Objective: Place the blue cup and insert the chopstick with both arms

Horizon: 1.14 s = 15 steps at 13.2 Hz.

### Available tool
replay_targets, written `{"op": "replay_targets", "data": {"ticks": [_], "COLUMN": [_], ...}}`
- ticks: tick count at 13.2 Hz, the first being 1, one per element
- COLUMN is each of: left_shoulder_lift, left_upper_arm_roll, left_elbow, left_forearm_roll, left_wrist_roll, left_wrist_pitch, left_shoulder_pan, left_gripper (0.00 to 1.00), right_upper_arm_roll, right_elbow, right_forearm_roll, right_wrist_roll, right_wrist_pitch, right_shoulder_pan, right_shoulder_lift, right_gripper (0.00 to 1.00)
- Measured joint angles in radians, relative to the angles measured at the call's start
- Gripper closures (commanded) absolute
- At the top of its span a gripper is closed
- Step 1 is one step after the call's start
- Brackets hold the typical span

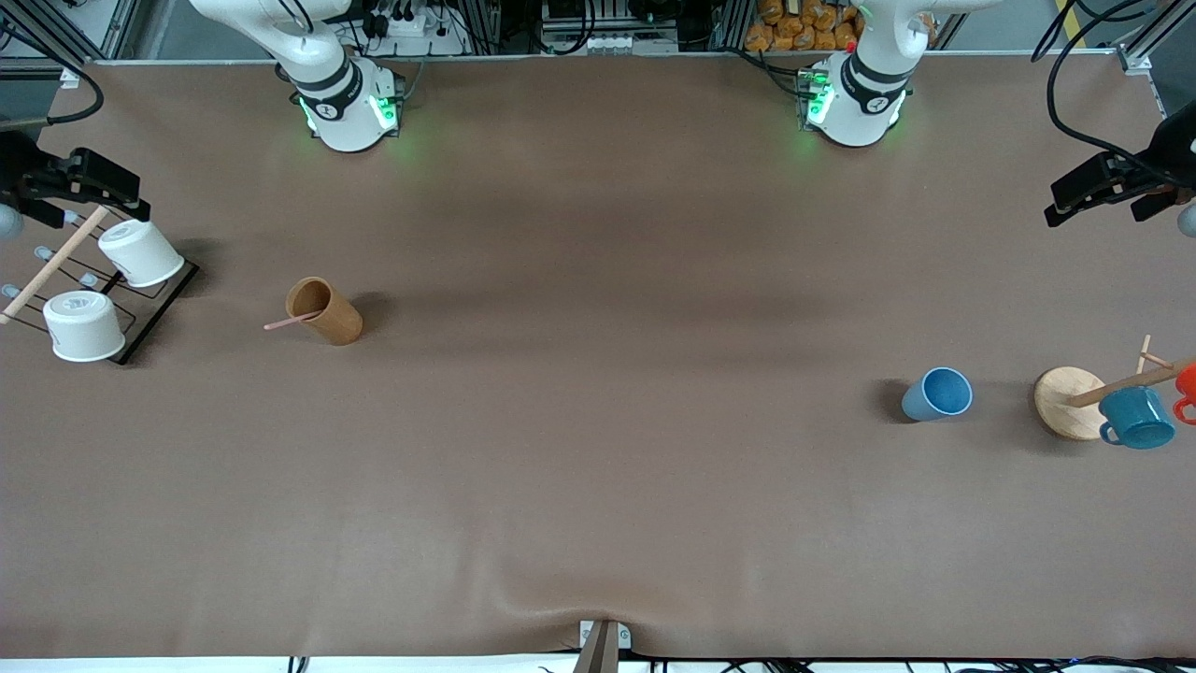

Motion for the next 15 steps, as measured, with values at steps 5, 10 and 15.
{"op": "replay_targets", "data": {"ticks": [5,10,15], "left_shoulder_lift": [-0.002,0.023,0.084], "left_upper_arm_roll": [0.001,0.004,0.007], "left_elbow": [0.011,0.012,-0.025], "left_forearm_roll": [0.0,0.0,0.001], "left_wrist_roll": [0.0,0.0,0.0], "left_wrist_pitch": [-0.011,-0.007,0.128], "left_shoulder_pan": [0.0,0.001,0.03], "left_gripper": [0.0,0.0,0.0], "right_upper_arm_roll": [0.004,0.003,0.003], "right_elbow": [0.0,-0.002,-0.008], "right_forearm_roll": [0.0,0.0,0.0], "right_wrist_roll": [0.001,0.004,0.004], "right_wrist_pitch": [-0.002,-0.004,-0.004], "right_shoulder_pan": [0.004,0.005,0.006], "right_shoulder_lift": [0.0,0.001,0.017], "right_gripper": [0.0,0.0,0.0]}}
